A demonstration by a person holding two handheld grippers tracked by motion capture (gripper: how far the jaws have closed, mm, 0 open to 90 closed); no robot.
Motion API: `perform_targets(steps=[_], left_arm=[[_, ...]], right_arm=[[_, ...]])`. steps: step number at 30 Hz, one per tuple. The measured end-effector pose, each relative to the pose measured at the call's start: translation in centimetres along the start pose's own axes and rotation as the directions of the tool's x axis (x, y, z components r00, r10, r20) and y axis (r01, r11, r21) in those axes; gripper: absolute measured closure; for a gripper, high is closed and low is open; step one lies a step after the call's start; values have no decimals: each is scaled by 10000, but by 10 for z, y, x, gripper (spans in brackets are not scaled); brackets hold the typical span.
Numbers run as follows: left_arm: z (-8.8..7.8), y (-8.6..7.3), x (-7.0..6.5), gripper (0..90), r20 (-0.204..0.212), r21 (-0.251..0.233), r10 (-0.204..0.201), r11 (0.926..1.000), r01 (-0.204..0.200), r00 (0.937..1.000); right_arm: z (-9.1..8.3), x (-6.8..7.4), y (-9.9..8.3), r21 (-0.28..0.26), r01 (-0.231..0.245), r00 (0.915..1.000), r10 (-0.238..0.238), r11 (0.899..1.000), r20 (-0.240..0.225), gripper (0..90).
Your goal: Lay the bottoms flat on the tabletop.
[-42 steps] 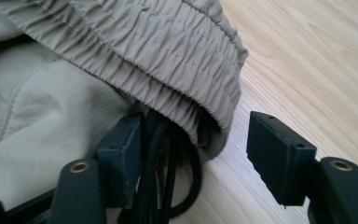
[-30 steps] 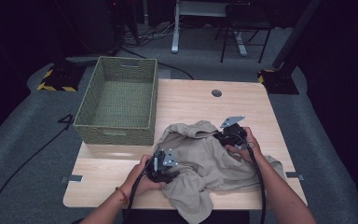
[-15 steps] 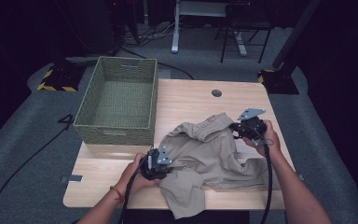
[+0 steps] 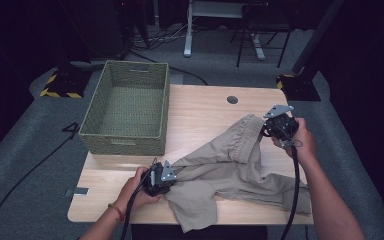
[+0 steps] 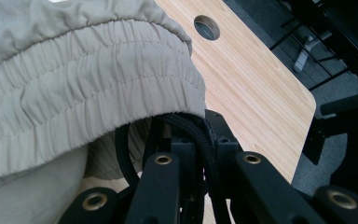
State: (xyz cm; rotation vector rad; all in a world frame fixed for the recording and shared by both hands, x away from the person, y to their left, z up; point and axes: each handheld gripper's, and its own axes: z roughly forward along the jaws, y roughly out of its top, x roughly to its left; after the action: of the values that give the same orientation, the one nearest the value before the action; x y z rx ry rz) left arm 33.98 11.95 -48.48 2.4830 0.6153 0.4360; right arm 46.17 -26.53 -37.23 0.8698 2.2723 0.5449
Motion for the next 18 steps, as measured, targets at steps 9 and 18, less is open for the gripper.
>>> perform_targets(steps=[9,18], left_arm=[[-8,53,-16,298,305,-1887,-278,9815,330,9991],[24,137,-9,246,133,-2254,-229,9739,253,9996]], right_arm=[[19,12,3,16,-2,9996,2,10000,-279,775],[33,25,-10,-668,-331,9843,209,9972,-1751,483]])
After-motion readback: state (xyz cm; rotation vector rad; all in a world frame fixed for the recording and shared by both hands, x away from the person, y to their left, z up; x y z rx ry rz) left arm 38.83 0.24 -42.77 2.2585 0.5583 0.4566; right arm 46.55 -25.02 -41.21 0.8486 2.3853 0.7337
